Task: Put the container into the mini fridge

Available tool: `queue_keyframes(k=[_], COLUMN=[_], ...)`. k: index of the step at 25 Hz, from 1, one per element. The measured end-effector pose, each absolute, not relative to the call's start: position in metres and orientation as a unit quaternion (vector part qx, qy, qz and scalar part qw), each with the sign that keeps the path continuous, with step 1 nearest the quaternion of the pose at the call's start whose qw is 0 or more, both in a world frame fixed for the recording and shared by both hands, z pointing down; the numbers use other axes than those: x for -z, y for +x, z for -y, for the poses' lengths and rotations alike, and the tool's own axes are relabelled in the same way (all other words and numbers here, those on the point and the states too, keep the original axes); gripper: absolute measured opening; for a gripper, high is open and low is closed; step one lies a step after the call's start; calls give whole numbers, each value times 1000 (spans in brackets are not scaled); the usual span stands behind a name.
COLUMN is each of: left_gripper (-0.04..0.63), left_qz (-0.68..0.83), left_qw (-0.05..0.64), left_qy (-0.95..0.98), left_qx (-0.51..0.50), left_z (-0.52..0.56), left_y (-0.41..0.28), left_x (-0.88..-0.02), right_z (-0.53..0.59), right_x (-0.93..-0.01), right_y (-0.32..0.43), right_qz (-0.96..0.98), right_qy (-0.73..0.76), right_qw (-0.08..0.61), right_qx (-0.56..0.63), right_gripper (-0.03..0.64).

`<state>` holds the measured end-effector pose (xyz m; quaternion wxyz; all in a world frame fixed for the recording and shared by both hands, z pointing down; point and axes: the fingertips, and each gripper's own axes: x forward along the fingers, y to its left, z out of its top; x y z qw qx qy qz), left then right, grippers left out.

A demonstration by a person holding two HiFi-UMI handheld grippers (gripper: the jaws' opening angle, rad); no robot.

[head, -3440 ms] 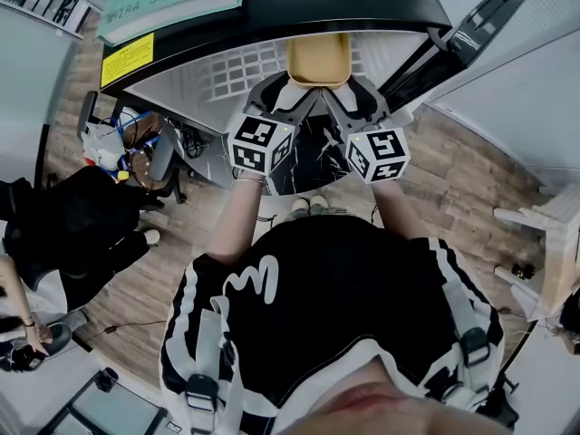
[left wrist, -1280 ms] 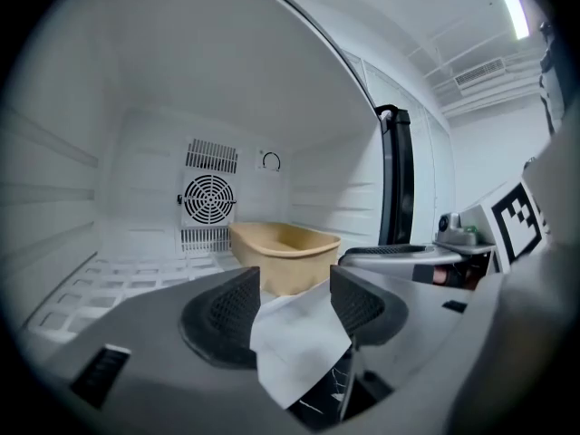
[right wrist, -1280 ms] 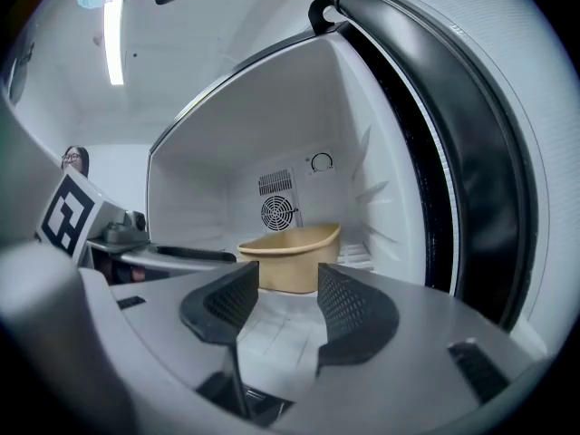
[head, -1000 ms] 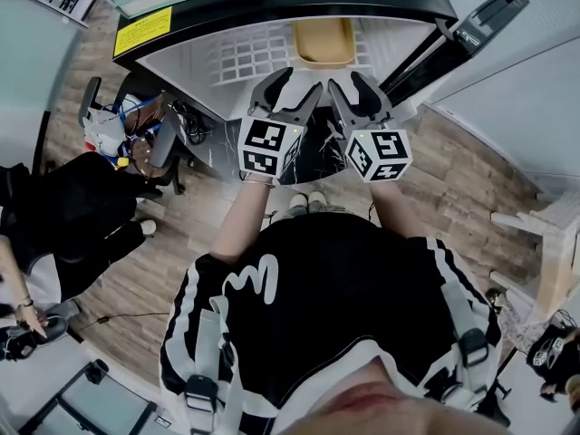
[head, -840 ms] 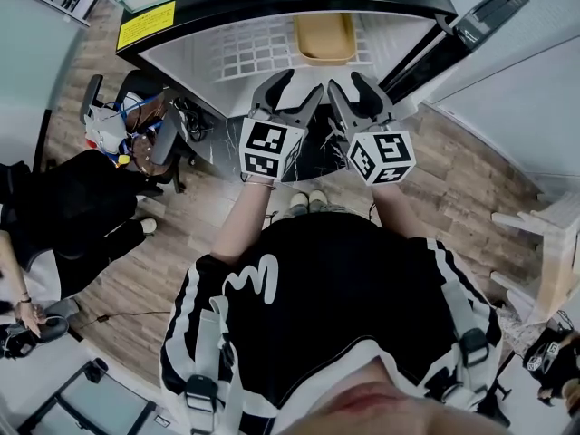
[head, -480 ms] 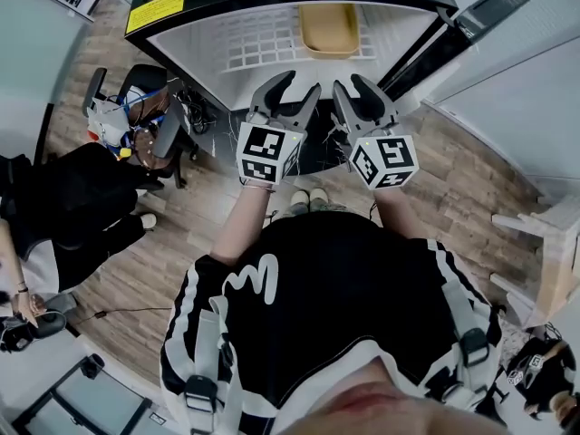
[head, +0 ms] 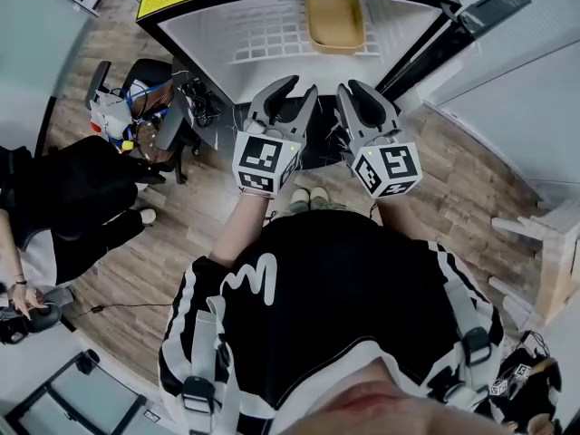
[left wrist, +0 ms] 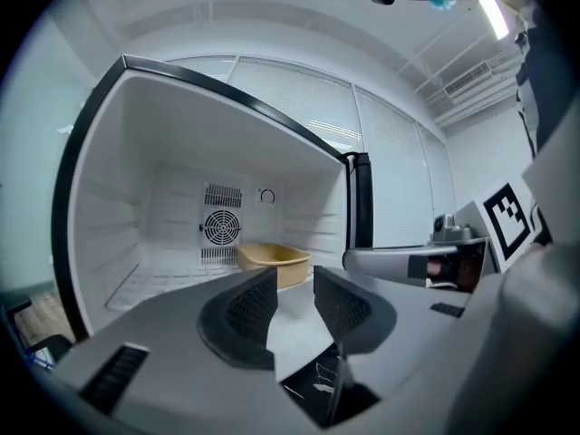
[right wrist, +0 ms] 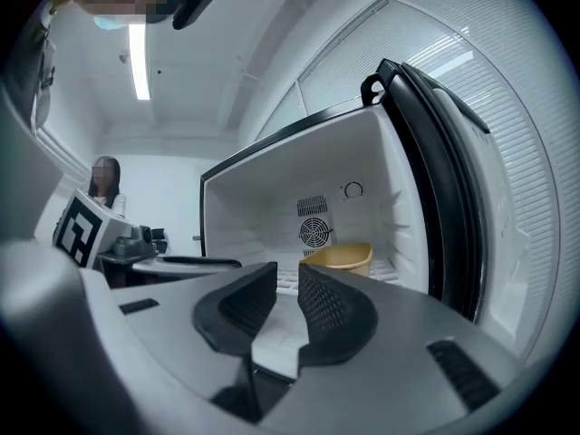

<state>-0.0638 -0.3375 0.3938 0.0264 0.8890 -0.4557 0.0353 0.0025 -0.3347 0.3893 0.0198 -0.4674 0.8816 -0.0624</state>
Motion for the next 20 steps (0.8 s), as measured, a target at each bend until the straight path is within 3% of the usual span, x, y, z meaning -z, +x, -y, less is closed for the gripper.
queue_keyframes(k=[20], left_gripper=[54], left_qz=[471], left_qw=[12], left_qy=[882], left_qx=[-1], left_z=[310], left_y=[-74], left_x=[-371], right_z=[308], right_x=[-379], right_y=[-18], right_qz=[-902], right_qy=[-426], right_qw=[27], right_qx=[62], right_gripper=[29])
